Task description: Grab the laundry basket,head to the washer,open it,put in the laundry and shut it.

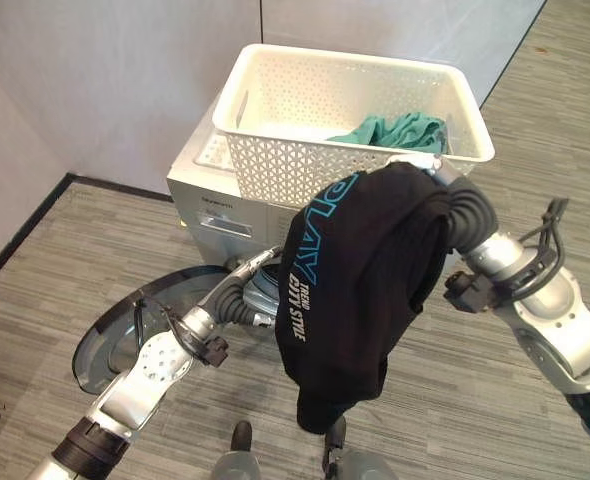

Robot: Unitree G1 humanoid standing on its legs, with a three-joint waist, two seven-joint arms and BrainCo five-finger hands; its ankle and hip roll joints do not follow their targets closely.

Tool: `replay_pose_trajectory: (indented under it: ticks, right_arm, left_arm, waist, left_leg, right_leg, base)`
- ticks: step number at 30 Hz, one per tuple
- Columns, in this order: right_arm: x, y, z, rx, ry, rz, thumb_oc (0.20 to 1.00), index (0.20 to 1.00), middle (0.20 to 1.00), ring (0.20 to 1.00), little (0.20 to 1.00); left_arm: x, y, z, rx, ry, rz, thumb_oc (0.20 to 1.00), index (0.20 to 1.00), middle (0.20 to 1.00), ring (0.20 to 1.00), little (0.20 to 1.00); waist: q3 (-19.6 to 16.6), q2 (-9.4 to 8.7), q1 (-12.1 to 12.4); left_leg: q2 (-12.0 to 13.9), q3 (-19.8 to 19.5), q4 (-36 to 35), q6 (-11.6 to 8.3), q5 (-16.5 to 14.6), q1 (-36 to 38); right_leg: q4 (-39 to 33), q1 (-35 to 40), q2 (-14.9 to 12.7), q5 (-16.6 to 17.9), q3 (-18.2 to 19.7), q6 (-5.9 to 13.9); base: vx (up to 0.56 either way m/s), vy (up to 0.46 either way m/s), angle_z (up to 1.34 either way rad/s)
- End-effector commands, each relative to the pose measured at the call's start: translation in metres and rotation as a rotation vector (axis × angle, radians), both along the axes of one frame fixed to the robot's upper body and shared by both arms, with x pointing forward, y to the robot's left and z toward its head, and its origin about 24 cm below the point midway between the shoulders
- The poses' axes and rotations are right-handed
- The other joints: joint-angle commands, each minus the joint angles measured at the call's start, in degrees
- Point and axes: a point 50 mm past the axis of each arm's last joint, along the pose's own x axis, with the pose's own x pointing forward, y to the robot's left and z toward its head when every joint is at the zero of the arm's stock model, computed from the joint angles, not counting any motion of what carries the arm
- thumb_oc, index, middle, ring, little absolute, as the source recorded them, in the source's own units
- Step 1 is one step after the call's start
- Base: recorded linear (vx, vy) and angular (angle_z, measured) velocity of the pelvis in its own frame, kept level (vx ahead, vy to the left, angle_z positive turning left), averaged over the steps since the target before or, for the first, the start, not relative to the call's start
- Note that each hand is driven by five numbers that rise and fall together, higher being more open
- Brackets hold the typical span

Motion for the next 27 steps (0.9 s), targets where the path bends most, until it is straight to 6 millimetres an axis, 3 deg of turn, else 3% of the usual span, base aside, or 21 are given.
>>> replay_pose_trajectory:
  ticks: [1, 5, 10, 18, 20, 27]
  right_arm:
    - [-0.009, 0.002, 0.021, 0.073, -0.106, 0.025, 0.2, 0.2, 0.2, 0.2, 0.2]
    - [0.0, -0.005, 0.019, 0.097, -0.12, -0.079, 0.2, 0.2, 0.2, 0.2, 0.2]
    - [0.009, -0.023, 0.02, 0.008, -0.162, -0.276, 0.2, 0.2, 0.2, 0.2, 0.2]
    - [0.018, -0.022, 0.021, -0.084, -0.239, -0.408, 0.2, 0.2, 0.2, 0.2, 0.2]
    - [0.028, -0.016, 0.016, -0.082, -0.225, -0.439, 0.2, 0.2, 0.2, 0.2, 0.2]
    - [0.032, -0.012, 0.006, -0.03, -0.169, -0.436, 0.2, 0.2, 0.2, 0.2, 0.2]
  left_arm:
    - [-0.003, -0.004, 0.007, 0.034, -0.057, -0.045, 1.0, 1.0, 1.0, 1.0, 1.0]
    - [-0.005, -0.003, 0.01, 0.05, -0.085, -0.029, 1.0, 1.0, 1.0, 1.0, 1.0]
    - [-0.003, 0.001, 0.037, 0.214, -0.262, -0.02, 1.0, 1.0, 1.0, 1.0, 1.0]
    - [-0.003, -0.005, 0.028, 0.146, -0.205, -0.006, 1.0, 1.0, 1.0, 1.0, 1.0]
    - [0.003, -0.013, 0.024, 0.099, -0.193, 0.011, 1.0, 1.0, 1.0, 1.0, 1.0]
    - [0.012, -0.031, 0.012, 0.112, -0.15, -0.011, 1.0, 1.0, 1.0, 1.0, 1.0]
  waist:
    - [-6.66, 0.64, -0.34]
    - [-7.18, 1.16, -0.38]
    - [-6.85, 1.23, -0.6]
    - [-6.6, 1.58, -0.48]
    - [-6.56, 1.54, -0.22]
    - [-6.49, 1.15, -0.41]
  left_leg:
    - [2.18, 0.01, -0.05, -0.87, -2.11, -1.26]
    - [1.38, 1.79, -1.19, -0.08, -2.52, 0.0]
    - [0.97, 2.89, -1.15, 0.19, -2.29, 0.16]
    - [0.96, 2.65, -1.58, 0.06, -1.91, -0.05]
    - [0.97, 2.54, -1.58, -0.06, -1.74, -0.36]
    - [0.96, 2.18, -1.58, 0.04, -1.75, -0.2]
  right_leg:
    - [2.4, 6.28, -0.4, -13.39, 1.9, 1.48]
    - [3.41, 5.48, -1.47, -13.1, 3.33, 2.07]
    - [3.64, 5.35, -2.19, -12.94, 3.59, 2.4]
    - [2.94, 5.75, -2.11, -12.97, 3.21, 2.3]
    - [1.98, 6.01, -1.72, -12.72, 2.98, 2.2]
    - [1.58, 6.94, -1.42, -12.99, 2.65, 2.09]
  base:
    - [0.02, 0.084, -0.16]
    - [0.05, 0.103, -0.19]
    - [0.03, 0.012, -0.14]
    - [0.02, -0.01, 0.01]
    - [-0.01, -0.042, 0.0]
    - [0.01, -0.019, 0.1]
